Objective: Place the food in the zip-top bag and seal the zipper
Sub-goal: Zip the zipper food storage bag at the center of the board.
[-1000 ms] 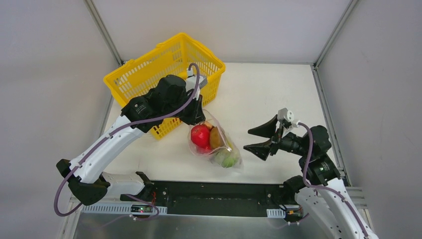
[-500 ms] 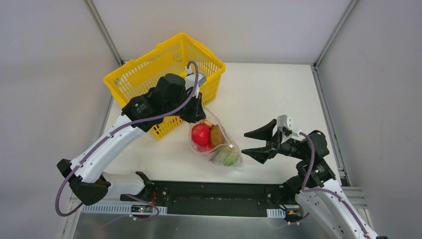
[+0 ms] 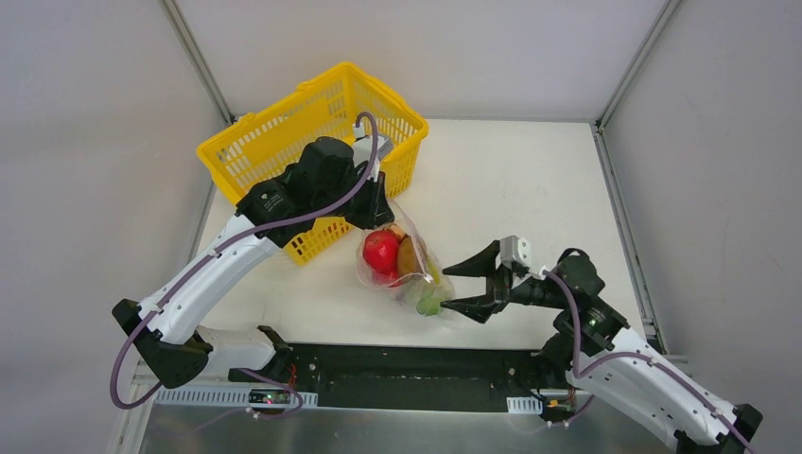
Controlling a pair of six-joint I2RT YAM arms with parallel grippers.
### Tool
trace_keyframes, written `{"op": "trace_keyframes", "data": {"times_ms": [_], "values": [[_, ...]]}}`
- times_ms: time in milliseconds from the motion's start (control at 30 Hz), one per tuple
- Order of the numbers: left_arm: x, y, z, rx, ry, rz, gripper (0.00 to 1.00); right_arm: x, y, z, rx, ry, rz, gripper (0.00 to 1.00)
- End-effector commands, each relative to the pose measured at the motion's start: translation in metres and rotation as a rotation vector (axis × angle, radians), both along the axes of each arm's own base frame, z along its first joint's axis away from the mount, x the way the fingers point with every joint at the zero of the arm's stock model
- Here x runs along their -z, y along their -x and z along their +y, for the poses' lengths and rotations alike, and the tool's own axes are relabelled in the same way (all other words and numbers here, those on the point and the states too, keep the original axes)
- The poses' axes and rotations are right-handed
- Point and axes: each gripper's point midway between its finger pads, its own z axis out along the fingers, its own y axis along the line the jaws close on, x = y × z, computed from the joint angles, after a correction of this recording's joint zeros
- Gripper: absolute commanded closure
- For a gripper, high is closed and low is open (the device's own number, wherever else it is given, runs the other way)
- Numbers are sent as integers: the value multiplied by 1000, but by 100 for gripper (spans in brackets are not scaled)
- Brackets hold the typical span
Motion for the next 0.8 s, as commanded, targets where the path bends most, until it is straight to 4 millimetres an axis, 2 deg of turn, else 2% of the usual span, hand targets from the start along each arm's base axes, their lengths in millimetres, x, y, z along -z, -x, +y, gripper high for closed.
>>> {"op": "trace_keyframes", "data": {"times_ms": [0, 233, 600, 767], "values": [[-16, -6, -8, -2, 75, -26, 100, -15, -10, 11, 74, -21, -119, 38], [-15, -5, -9, 5, 82, -19, 100, -24, -14, 22, 130, -50, -149, 46], [-16, -3, -8, -5, 90, -19, 100, -32, -9, 31, 151, -72, -174, 47], [-18, -2, -6, -10, 95, -21, 100, -36, -13, 32, 195, -80, -166, 45]]}}
